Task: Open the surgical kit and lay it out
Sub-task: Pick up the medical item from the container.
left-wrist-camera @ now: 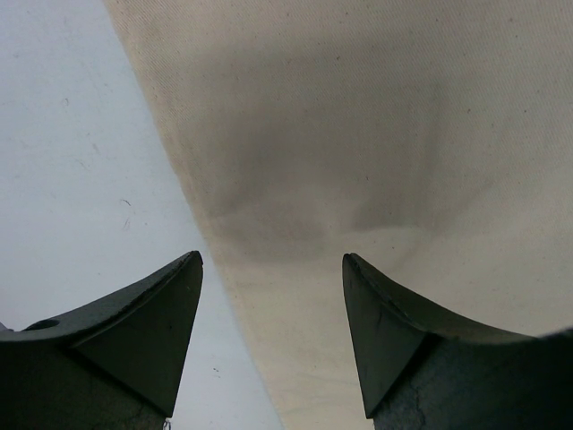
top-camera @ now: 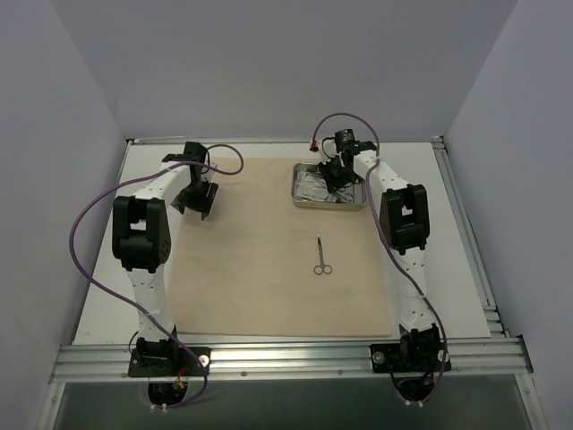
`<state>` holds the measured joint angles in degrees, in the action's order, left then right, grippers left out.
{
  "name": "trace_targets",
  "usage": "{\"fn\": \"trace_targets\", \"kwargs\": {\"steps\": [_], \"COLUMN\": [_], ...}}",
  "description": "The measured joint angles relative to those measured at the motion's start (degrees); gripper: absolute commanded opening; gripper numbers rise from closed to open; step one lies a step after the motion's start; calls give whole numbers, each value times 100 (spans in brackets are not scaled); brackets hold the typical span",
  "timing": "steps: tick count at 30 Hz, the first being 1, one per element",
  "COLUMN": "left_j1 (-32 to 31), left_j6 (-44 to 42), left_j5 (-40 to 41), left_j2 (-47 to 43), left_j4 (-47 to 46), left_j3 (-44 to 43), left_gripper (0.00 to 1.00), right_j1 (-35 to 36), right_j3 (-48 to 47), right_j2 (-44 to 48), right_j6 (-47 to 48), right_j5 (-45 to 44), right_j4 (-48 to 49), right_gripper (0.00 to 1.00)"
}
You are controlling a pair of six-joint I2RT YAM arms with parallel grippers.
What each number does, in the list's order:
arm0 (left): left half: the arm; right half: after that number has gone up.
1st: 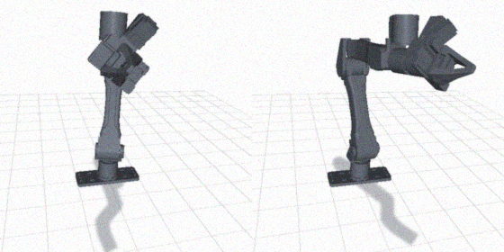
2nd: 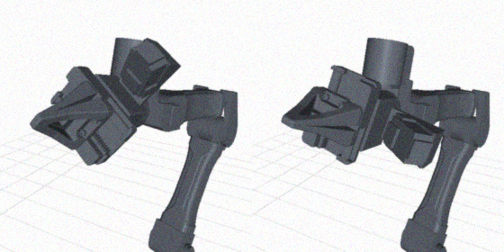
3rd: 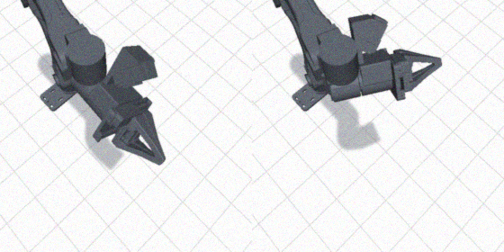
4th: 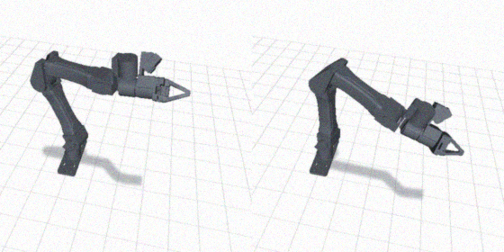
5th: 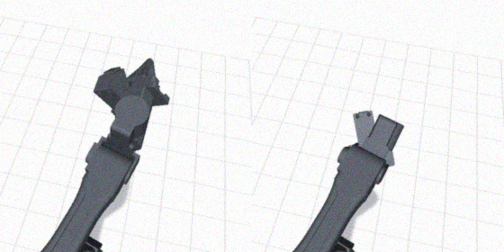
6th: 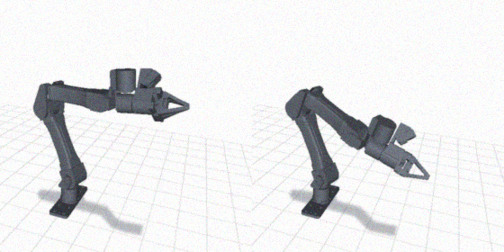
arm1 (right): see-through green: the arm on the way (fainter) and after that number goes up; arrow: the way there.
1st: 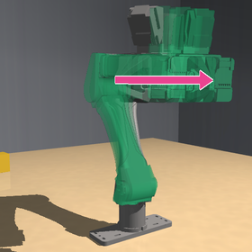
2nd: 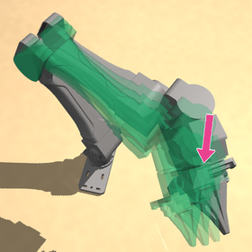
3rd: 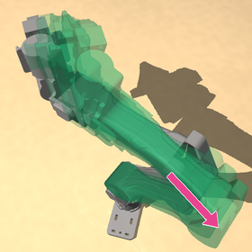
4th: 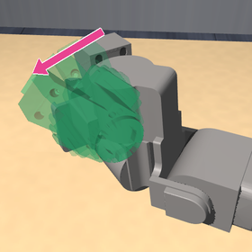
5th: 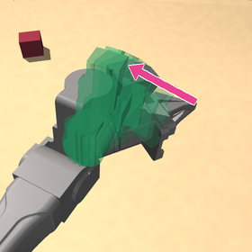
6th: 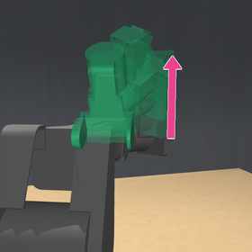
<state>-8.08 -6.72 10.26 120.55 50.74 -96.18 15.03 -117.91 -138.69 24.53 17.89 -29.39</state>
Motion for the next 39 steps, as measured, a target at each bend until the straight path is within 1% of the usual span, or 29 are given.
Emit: {"fn": "trace_targets", "kwargs": {"steps": [2, 14, 29, 35, 39], "left_j1": [2, 2, 2, 2, 4], "left_j6": [0, 0, 0, 0, 2], "left_j5": [0, 0, 2, 0, 2], "left_j2": [0, 0, -20, -76, -131], "left_j4": [0, -2, -42, -39, -42], "left_j3": [0, 0, 11, 17, 17], "left_gripper": [73, 73, 73, 73, 73], "right_j1": [0, 153, 238, 238, 238], "right_j3": [-4, -4, 7, 11, 240], "right_j2": [0, 85, 538, 619, 1056], "right_j6": [55, 299, 354, -61, -667], "right_j5": [-2, -374, -553, -721, -868], "right_j4": [-2, -61, -42, 306, 763], "right_gripper": [0, 0, 0, 0, 0]}}
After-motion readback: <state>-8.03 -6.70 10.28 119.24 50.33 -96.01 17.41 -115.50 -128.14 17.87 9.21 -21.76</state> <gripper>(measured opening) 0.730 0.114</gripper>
